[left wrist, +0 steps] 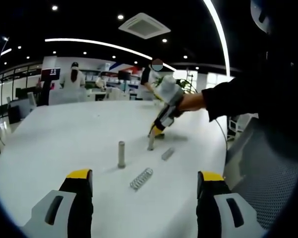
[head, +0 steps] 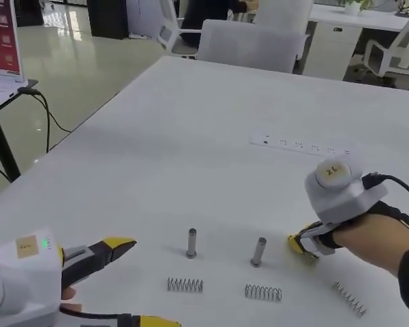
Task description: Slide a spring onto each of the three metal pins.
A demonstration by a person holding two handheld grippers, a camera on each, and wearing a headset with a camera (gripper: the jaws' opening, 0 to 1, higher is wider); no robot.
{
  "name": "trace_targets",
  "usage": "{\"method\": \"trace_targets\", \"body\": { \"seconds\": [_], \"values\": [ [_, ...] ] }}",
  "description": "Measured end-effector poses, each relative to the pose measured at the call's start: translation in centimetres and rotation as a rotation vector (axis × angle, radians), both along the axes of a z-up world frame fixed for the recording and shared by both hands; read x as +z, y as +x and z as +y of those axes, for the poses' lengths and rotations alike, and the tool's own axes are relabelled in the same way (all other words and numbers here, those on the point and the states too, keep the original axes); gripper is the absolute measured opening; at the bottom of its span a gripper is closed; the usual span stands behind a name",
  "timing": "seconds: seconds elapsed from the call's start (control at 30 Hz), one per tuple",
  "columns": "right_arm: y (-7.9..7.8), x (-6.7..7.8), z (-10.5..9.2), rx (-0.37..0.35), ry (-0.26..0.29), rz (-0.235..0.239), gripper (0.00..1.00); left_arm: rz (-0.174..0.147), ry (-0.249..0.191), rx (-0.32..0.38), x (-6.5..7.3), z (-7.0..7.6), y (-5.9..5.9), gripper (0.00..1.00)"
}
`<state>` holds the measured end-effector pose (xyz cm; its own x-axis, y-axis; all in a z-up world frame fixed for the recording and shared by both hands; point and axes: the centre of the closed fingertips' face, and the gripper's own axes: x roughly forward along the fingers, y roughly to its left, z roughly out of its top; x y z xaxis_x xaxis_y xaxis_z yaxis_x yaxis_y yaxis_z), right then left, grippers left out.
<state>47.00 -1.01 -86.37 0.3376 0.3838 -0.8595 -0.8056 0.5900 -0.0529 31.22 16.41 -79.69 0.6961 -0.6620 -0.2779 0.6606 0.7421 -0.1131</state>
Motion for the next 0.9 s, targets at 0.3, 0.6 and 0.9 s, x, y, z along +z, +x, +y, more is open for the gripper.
{"method": "trace_targets", "body": {
  "seconds": [0.3, 0.6, 0.9],
  "values": [
    [-0.8, 1.8, -0.4, -0.040, 0.070, -0.009, 0.05, -0.008, 0.006, -0.006, 0.2, 0.1, -0.1, 0.83],
    [-2.2, 3.9, -1.1, -0.045, 0.109, -0.049, 0.05, -0.020, 0.005, -0.028, 0.6, -0.7, 0.0, 0.83],
    [-3.7, 4.3, -1.8, -0.059, 0.128, -0.064, 0.05, -0.029, 0.007, -0.041, 1.0, -0.9, -0.1, 0.83]
  ]
}}
